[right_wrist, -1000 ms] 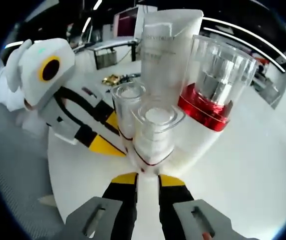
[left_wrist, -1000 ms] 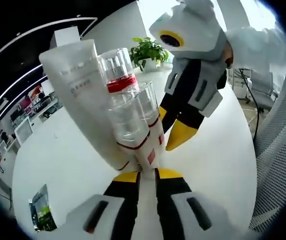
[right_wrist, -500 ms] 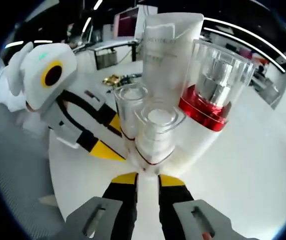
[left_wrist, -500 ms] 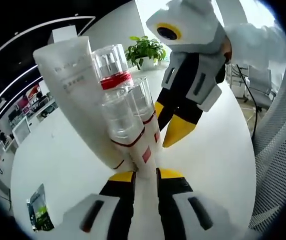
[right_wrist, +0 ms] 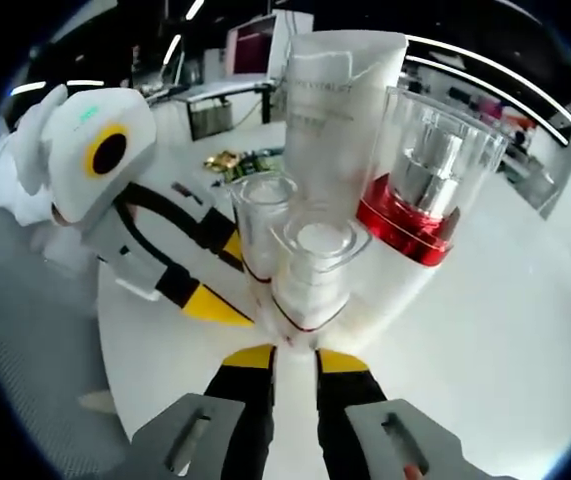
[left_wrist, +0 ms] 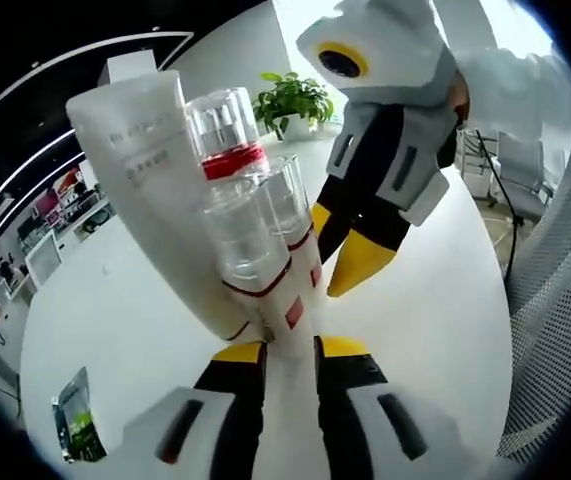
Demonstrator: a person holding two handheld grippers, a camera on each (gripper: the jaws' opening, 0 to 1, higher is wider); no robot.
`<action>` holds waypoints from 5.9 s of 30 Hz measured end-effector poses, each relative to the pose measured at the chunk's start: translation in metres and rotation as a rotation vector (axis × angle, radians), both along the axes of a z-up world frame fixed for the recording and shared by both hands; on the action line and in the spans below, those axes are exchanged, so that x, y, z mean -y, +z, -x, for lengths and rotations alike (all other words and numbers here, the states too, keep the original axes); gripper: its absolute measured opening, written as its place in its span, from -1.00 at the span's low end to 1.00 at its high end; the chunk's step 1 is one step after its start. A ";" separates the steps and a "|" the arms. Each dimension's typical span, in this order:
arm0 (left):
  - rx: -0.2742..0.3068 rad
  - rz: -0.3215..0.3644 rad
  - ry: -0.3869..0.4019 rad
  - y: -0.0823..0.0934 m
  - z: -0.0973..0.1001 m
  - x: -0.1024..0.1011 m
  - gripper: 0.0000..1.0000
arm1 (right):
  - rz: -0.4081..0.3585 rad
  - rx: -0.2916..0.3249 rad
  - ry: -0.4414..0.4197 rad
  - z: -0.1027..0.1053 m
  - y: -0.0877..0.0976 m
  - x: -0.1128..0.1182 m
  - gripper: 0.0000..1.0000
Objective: Arrange the skincare products in the storage area until every visible bottle or jar stands upright without overlapping.
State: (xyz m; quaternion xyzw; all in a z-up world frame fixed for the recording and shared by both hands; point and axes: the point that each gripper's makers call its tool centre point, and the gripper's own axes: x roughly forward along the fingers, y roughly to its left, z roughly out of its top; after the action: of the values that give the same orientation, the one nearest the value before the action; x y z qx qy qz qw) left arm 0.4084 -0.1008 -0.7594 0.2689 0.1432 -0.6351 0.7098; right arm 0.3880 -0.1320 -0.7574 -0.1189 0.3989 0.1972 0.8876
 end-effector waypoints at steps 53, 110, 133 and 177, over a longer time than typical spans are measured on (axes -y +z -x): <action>-0.048 0.008 0.104 0.017 -0.017 -0.012 -0.41 | -0.017 0.039 -0.040 0.009 0.017 0.002 -0.50; -0.161 0.018 0.217 0.094 -0.032 -0.115 0.98 | -0.042 0.176 -0.133 0.037 0.094 -0.015 0.99; -0.174 0.065 0.301 0.113 -0.028 -0.146 0.98 | -0.059 0.222 -0.167 0.052 0.108 -0.021 0.99; -0.165 0.096 0.428 0.123 0.011 -0.181 0.99 | -0.067 0.233 -0.112 0.087 0.117 -0.036 0.99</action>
State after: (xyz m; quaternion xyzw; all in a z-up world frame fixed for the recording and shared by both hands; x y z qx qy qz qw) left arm 0.3978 0.0803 -0.6366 0.1453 0.2241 -0.4962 0.8261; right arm 0.3012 -0.0957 -0.6403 -0.0886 0.2922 0.1455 0.9411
